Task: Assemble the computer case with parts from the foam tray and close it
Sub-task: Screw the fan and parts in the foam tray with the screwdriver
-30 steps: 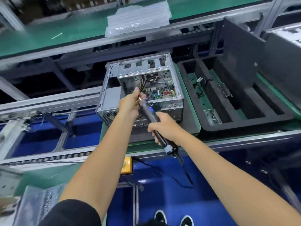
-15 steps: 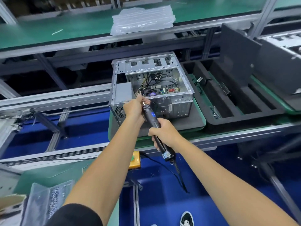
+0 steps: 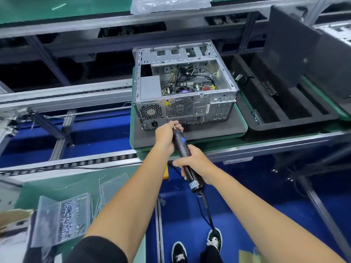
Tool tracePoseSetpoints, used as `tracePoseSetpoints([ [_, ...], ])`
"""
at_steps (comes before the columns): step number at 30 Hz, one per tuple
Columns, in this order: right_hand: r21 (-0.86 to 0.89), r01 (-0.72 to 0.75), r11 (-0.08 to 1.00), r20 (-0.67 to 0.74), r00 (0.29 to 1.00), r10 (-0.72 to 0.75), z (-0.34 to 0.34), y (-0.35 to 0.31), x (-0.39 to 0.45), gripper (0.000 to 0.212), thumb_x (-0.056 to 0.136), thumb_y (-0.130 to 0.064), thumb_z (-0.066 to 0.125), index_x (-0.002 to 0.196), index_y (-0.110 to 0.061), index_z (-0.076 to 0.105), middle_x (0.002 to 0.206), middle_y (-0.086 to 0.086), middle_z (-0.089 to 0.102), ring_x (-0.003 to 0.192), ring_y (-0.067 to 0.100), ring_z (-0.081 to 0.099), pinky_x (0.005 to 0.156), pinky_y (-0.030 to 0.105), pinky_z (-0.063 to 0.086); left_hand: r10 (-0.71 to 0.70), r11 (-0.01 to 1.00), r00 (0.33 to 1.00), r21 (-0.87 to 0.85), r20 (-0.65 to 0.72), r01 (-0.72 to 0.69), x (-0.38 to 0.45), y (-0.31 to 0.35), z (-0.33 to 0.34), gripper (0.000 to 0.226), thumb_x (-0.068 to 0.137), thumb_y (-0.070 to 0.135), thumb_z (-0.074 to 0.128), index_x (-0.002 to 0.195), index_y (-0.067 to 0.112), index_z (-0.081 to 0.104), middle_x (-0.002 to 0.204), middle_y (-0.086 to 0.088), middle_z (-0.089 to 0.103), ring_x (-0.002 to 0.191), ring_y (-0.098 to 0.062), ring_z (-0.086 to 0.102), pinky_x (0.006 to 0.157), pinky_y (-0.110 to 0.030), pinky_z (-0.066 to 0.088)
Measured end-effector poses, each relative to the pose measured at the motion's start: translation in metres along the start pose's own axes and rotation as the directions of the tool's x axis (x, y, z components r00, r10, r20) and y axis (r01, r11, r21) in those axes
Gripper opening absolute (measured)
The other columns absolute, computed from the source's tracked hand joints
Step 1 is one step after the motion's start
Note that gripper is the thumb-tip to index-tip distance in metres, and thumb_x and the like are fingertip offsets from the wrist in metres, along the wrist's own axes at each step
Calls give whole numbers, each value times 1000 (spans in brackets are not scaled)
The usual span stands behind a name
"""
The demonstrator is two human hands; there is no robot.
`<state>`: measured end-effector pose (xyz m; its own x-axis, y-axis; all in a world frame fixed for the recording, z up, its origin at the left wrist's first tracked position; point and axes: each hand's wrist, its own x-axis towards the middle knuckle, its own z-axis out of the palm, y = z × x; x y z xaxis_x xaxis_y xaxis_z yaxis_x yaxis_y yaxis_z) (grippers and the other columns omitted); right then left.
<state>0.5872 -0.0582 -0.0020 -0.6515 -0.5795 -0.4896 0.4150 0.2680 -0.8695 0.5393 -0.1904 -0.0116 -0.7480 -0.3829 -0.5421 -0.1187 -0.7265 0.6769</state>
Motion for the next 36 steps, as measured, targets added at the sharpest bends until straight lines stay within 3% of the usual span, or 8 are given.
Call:
tracePoseSetpoints([
  [8,-64,6,998,-52,999,-10,7,-1,23,46,76,-2,72,113,-9,45,88,16,55,58,23,56,56,35,51,-5,1000,1000,24,26,5,23,5,-8,12,92,2,48,87,0,58,61,-5,56,55,-17,52,56,-23,49],
  [14,-98,10,995,-114,993,-21,9,9,36,42,73,-7,72,105,-13,47,93,15,54,76,29,56,75,47,54,-6,998,999,68,33,4,36,2,-8,12,93,5,47,87,0,57,60,-4,56,54,-16,53,55,-24,49],
  [21,-55,-5,998,-65,998,1,9,4,38,43,74,-2,68,110,-12,46,88,14,54,56,20,58,56,35,54,-4,996,1000,89,18,2,42,3,-14,17,94,8,44,86,3,57,59,-3,56,53,-15,52,56,-25,48],
  [36,-39,-13,999,-71,997,10,7,5,41,41,76,-3,68,107,-16,46,91,16,55,56,20,58,54,33,53,6,990,1000,142,8,-7,40,3,-10,16,93,6,44,84,4,58,61,-5,59,55,-17,54,59,-26,49],
])
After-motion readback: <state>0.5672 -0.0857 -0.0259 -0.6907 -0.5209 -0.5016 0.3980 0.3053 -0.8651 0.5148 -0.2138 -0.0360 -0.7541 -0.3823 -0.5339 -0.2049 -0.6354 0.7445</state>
